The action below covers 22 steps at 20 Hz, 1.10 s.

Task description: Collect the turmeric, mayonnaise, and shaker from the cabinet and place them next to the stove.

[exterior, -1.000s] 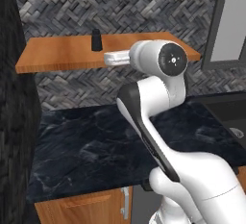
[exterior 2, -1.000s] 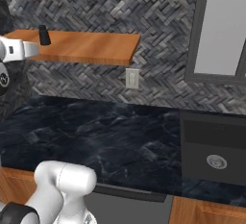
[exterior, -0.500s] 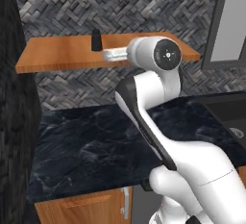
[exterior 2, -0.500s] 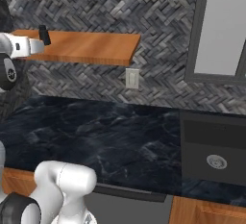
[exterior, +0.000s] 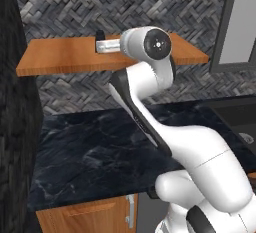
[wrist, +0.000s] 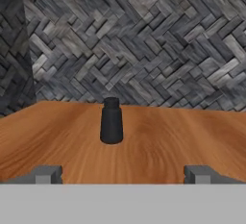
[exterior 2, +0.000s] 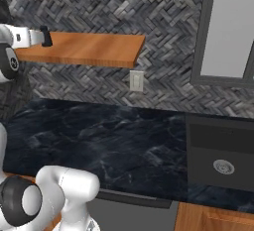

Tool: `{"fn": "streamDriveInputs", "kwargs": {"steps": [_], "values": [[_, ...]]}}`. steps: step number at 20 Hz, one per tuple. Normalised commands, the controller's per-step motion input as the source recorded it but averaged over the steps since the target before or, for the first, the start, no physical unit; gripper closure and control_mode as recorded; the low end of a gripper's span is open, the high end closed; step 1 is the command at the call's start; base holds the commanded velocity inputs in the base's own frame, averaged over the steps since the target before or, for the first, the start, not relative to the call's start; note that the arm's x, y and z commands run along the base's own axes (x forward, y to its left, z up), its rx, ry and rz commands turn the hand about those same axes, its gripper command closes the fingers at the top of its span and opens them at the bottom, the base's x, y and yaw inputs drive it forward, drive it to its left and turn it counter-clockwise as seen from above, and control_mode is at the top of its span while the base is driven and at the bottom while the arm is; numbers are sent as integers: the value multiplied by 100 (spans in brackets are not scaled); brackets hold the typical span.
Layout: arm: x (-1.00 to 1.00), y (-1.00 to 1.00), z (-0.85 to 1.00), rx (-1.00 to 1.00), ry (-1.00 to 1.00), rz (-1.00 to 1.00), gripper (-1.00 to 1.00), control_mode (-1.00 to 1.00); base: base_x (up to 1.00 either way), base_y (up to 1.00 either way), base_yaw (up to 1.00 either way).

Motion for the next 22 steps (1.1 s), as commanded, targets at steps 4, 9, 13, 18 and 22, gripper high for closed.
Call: {"fn": "streamDriveInputs", "kwargs": {"steps": [4, 9, 13, 18, 22], "values": [[29, 44, 1, 0, 0, 0, -100, -100, 0, 0, 0], [34, 6, 0, 0, 1, 1, -100, -100, 0, 0, 0], [35, -9, 0, 0, 3, 0, -100, -100, 0, 0, 0], [33, 0, 0, 0, 2, 0, -100, -100, 0, 0, 0], [41, 7, 0, 0, 1, 0, -100, -100, 0, 0, 0]]}}
